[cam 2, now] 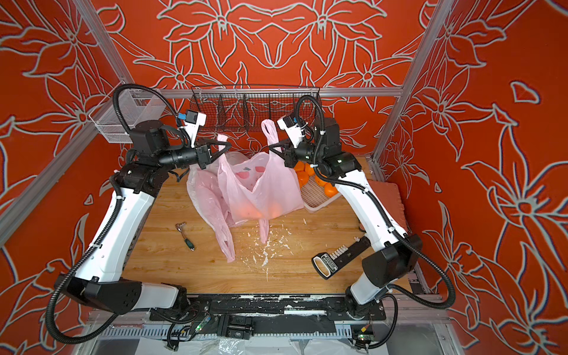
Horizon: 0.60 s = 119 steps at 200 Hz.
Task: Place the oranges into plastic bags & tie knots
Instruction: Adjust the plastic bag at the center of the board.
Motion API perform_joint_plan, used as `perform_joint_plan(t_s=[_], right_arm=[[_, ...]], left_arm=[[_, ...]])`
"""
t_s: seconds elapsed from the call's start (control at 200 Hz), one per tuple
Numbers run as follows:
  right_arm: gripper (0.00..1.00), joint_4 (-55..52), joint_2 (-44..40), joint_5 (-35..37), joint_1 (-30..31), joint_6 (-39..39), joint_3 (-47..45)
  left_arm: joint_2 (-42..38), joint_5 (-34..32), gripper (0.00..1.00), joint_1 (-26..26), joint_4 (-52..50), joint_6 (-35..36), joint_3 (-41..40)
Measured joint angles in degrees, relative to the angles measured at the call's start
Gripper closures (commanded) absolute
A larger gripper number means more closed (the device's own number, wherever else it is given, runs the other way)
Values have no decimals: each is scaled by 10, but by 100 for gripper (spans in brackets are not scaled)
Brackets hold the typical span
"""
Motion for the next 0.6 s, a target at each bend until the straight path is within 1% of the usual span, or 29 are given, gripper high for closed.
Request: perform_joint_plan(t_s=[0.02, 0.075, 0.12, 0.175, 0.22, 0.245, 0.305, 0.37, 0.395, 0.52, 0.595], right_arm=[[100, -5, -2, -6, 0, -1, -2], [100, -16, -8, -22, 0, -6, -13], [100, -24, -13, -34, 0, -10, -30], [100, -37, -14, -47, 0, -18, -49], [100, -48, -13, -56, 0, -25, -60], [100, -56, -13, -63, 0, -32, -66], [100, -75, -12, -73, 0, -42, -74], [100, -84, -12, -82, 0, -50, -75], [100, -87, -12, -86, 0, -53, -75], [100, -100, -12, -104, 0, -65, -75], [100, -106, -12, -110, 0, -70, -75]], left_arm=[[0, 7, 100, -6, -6, 9, 0], [-3, 24, 94, -19, -14, 28, -10], [-9, 34, 90, -29, -13, 40, -31], [-17, 45, 88, -37, -10, 49, -63], [-21, 50, 83, -38, -10, 52, -83], [-22, 52, 76, -38, -10, 55, -91], [-22, 53, 51, -38, -9, 64, -102], [-22, 53, 30, -38, -9, 68, -106], [-24, 53, 27, -38, -8, 70, -107], [-48, 54, 18, -29, 15, 64, -120], [-75, 50, 17, -11, 52, 44, -139]])
